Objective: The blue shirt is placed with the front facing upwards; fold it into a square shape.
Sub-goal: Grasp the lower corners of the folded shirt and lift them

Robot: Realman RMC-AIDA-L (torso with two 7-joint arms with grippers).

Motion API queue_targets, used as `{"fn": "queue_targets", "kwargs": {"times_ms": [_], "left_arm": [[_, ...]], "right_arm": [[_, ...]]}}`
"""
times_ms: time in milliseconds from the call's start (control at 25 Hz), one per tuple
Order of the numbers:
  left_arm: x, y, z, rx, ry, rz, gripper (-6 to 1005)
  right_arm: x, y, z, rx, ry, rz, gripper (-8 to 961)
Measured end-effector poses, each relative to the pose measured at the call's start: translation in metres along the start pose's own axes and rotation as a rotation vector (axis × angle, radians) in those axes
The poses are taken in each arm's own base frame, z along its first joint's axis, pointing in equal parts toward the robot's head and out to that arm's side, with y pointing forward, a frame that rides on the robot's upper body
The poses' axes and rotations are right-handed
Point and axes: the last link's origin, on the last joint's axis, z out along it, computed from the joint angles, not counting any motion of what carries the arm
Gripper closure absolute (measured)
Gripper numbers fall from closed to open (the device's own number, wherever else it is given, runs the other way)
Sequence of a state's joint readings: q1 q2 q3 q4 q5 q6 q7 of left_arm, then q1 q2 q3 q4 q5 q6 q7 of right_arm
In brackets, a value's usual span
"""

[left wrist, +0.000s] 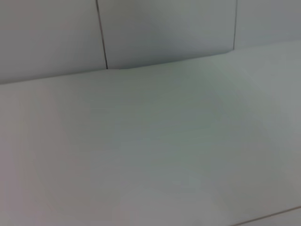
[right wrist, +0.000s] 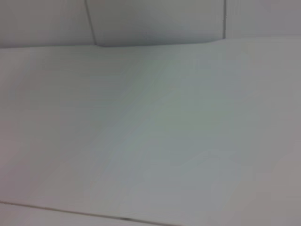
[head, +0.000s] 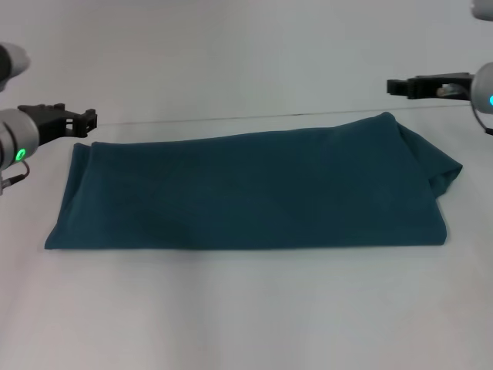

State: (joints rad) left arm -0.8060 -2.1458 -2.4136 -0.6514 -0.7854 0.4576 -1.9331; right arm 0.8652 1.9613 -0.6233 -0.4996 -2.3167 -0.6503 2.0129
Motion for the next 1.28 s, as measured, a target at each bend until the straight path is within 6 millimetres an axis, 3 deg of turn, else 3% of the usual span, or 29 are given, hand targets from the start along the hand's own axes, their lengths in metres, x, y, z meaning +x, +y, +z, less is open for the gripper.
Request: {"fn": "queue_targets", "kwargs": {"times_ms": [280,400,440,600,840,960,1080,1280], "left_arm": [[-0.002,-0.018,-0.036,-0.128,-0.025,-0.157,444],[-0.003,-0.025,-0.05,-0.204,-0.085,-0.222,354],[-0.004,-0.029,-0.054,-0.221,-0.111,-0.245,340],[-0.008,-0.041,-0.06,-0.257,-0.206,-0.317,283],[-0.015,-0.046,-0.05,-0.208,-0.255,-0.289,264],[-0.017,-0.041,-0.044,-0.204,-0.281,-0.28,204],[-0.017,-0.041,-0.038,-0.179,-0.282,-0.274,143],[-0.024,-0.036,-0.028,-0.147,-0.317,-0.245,146]], "right_arm": [[0.011,-0.018,-0.04,-0.089,-0.064,0.033,242],[0.024,-0.023,-0.072,-0.216,-0.086,0.101,195],[0.024,-0.023,-0.072,-0.216,-0.086,0.101,179],[0.044,-0.018,-0.104,-0.421,-0.083,0.148,143],[0.064,-0.009,-0.107,-0.454,-0.099,0.148,102],[0.072,-0.005,-0.104,-0.45,-0.093,0.15,81],[0.076,-0.004,-0.102,-0.45,-0.082,0.149,61],[0.076,-0.003,-0.101,-0.452,-0.079,0.158,38]]}}
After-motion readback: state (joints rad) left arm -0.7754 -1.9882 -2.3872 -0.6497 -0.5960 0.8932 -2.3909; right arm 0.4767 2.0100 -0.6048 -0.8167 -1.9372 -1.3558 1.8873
